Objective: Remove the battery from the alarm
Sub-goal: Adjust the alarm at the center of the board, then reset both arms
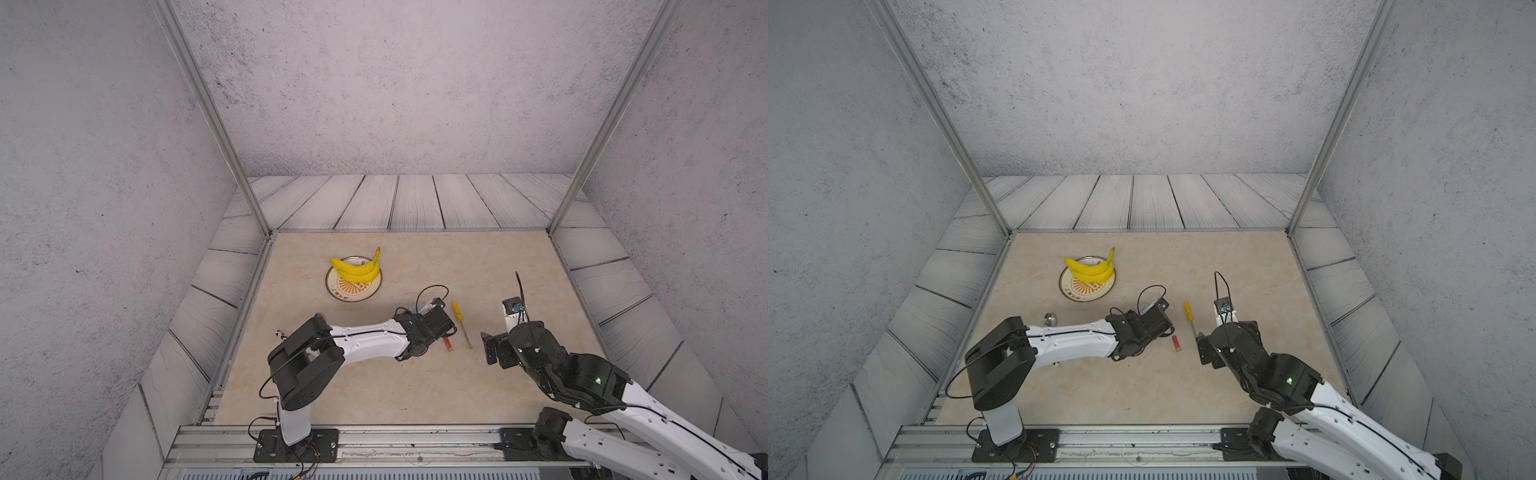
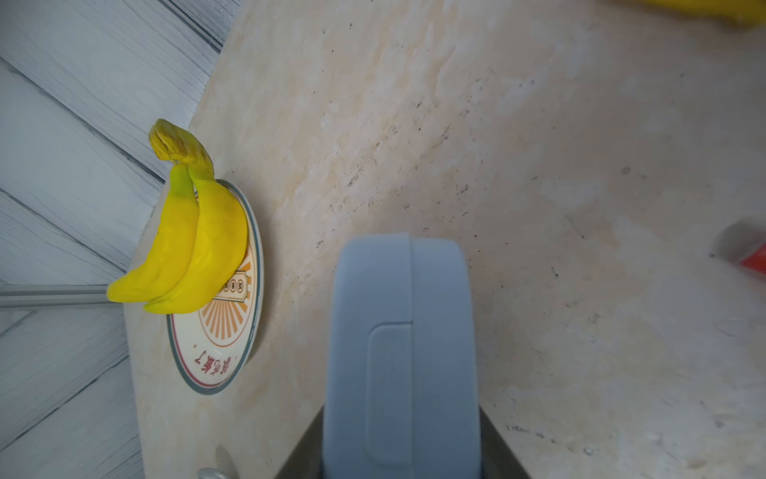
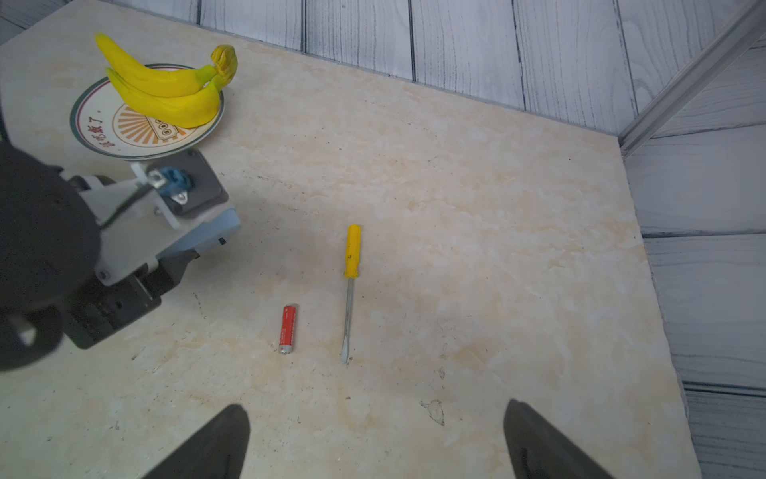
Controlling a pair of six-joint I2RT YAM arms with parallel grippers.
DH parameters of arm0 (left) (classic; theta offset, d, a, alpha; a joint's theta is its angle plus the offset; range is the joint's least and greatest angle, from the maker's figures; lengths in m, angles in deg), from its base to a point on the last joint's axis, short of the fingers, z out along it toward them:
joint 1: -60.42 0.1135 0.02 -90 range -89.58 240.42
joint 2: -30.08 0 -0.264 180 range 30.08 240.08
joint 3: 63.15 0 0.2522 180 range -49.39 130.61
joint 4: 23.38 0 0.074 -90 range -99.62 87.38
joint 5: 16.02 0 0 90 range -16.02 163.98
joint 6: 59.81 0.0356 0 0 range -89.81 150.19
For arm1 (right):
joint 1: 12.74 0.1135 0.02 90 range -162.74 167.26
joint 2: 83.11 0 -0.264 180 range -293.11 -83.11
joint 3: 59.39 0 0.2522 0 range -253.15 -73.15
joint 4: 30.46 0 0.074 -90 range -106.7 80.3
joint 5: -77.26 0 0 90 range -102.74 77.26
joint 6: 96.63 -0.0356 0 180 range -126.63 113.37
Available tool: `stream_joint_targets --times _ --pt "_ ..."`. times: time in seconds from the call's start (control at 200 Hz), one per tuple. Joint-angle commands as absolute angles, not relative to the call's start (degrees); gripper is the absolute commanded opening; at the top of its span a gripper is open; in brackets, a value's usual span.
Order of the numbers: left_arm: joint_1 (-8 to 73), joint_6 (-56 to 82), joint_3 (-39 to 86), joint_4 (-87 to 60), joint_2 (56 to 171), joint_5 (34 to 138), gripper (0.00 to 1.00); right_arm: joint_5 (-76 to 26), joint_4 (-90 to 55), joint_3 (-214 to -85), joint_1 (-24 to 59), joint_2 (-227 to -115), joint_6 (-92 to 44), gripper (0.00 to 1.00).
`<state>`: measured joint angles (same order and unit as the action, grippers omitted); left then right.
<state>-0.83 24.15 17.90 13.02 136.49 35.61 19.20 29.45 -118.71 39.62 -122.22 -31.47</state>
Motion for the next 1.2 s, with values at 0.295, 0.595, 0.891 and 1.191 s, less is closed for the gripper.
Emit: stream_joint_targets --times 0.295,0.595,0.891,1.191 --pt "-3.6 22.7 21.3 14.5 142.0 30.1 0.69 21.2 31.4 -117.6 39.2 -120.4 -33.8 1.00" --pt "-4.5 20.8 18.4 13.5 138.0 38.1 0.90 18.7 29.7 -117.2 38.2 -120.7 -33.3 1.00" --pt "-3.5 17.2 12.8 12.4 123.8 46.6 0.99 4.2 23.3 -116.6 25.7 -123.1 -28.9 1.00" --pt "11.7 8.5 0.9 10.6 100.4 55.4 0.99 5.5 6.9 -111.5 13.0 -125.7 -25.3 1.00"
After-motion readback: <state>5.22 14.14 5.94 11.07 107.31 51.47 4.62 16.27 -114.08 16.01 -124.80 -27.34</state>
